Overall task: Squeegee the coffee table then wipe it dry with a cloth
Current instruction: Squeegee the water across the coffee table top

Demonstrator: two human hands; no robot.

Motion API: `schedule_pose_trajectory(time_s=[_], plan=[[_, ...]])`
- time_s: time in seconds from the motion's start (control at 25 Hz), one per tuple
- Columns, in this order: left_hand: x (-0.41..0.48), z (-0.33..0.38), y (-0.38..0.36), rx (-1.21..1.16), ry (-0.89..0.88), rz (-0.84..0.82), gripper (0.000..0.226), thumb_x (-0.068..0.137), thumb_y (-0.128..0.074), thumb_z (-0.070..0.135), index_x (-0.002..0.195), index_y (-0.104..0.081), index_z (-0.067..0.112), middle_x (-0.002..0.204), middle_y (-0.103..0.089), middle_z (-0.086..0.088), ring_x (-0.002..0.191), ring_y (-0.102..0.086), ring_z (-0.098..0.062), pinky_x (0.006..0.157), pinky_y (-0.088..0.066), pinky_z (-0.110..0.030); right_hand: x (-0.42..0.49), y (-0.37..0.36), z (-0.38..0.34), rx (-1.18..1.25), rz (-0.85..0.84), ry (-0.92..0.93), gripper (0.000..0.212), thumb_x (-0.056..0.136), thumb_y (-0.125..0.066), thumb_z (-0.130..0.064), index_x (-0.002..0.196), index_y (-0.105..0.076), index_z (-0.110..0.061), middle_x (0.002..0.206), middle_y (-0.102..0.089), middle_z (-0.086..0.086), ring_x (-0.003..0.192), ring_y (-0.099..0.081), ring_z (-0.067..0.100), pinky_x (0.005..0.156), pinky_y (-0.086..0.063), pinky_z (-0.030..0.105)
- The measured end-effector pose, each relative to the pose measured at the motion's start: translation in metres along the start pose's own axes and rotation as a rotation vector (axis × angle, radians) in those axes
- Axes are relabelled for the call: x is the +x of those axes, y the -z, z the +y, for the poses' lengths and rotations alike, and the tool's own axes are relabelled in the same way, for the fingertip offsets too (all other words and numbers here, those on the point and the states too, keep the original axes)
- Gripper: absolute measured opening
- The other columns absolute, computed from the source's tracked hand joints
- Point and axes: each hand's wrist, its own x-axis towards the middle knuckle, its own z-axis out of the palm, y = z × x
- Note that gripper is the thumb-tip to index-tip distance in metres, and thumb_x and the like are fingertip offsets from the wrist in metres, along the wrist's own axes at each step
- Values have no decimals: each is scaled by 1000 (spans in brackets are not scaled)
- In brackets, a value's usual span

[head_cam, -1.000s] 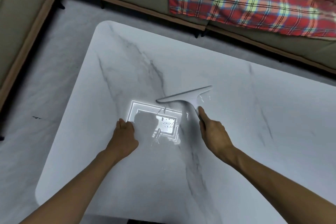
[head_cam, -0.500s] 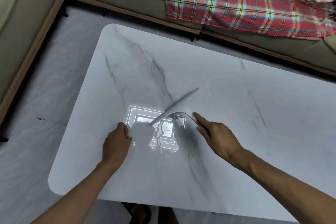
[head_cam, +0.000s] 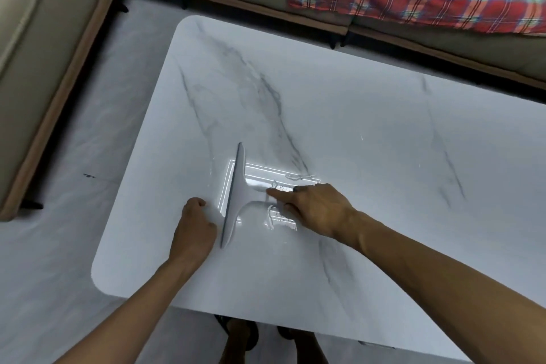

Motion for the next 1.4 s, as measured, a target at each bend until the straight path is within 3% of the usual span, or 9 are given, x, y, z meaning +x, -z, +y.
schedule_pose_trajectory(time_s=[0.16, 0.24, 0.36, 0.44, 0.56, 0.64, 1.0, 1.2, 1.4], plan=[[-9, 21, -32, 35, -19, -184, 37, 83, -52, 1, 115, -41, 17, 131, -46, -13, 120, -50, -30, 81, -39, -29, -71, -6, 53, 41, 13, -206, 44, 100, -29, -42, 143, -23, -50, 93, -61, -1, 82, -62, 29, 66, -47, 36], [-5, 28, -42, 105, 13, -265, 33, 82, -50, 1, 108, -39, 17, 142, -36, -21, 137, -33, -36, 89, -39, -32, -107, -10, 81, 37, 18, -326, 43, 100, -27, -44, 143, -25, -50, 92, -61, -3, 82, -63, 28, 67, -48, 36], [-1, 34, -45, 178, 44, -301, 28, 82, -45, 0, 108, -41, 9, 142, -33, -29, 141, -25, -39, 105, -35, -39, -157, -7, 106, 31, 17, -475, 42, 101, -25, -46, 143, -25, -51, 89, -59, -8, 82, -62, 23, 68, -48, 34], [-4, 36, -42, 168, 23, -250, 23, 83, -45, 3, 105, -43, 9, 129, -47, -23, 131, -39, -39, 100, -39, -40, -168, 0, 100, 62, 18, -490, 42, 100, -24, -47, 142, -23, -53, 87, -58, -10, 82, -61, 22, 69, -48, 32], [-13, 32, -25, 20, 56, 24, 11, 88, -45, 10, 99, -47, 12, 88, -57, -11, 87, -59, -35, 75, -50, -39, -133, 13, 64, 87, 38, -299, 45, 98, -18, -50, 142, -21, -55, 89, -56, -11, 84, -62, 23, 67, -47, 33], [-15, 19, -6, -70, 124, 197, 11, 91, -43, 9, 102, -47, 9, 85, -58, -12, 77, -58, -32, 67, -48, -36, -82, 14, 27, 77, 20, -73, 43, 99, -21, -48, 142, -24, -54, 98, -59, -10, 86, -62, 25, 64, -42, 32], [-10, -72, 77, -106, 374, 331, 28, 86, -41, 0, 114, -40, 6, 94, -52, -17, 82, -52, -33, 73, -45, -40, 87, -25, -148, -136, -103, 555, 45, 101, -42, -29, 143, -34, -43, 112, -63, -1, 96, -63, 24, 64, -32, 28], [-3, -95, 86, -154, 463, 344, 31, 88, -39, 0, 118, -39, 4, 109, -56, -25, 88, -53, -35, 73, -41, -38, 100, -41, -179, -174, -193, 592, 50, 99, -45, -19, 144, -35, -40, 117, -63, 1, 103, -61, 25, 68, -32, 27], [6, -81, 77, -122, 312, 215, 16, 90, -41, 4, 103, -36, 11, 87, -52, -8, 75, -51, -28, 64, -41, -34, 111, -8, -133, -116, -79, 362, 49, 100, -38, -26, 143, -31, -49, 119, -60, 2, 106, -61, 30, 74, -41, 33]])
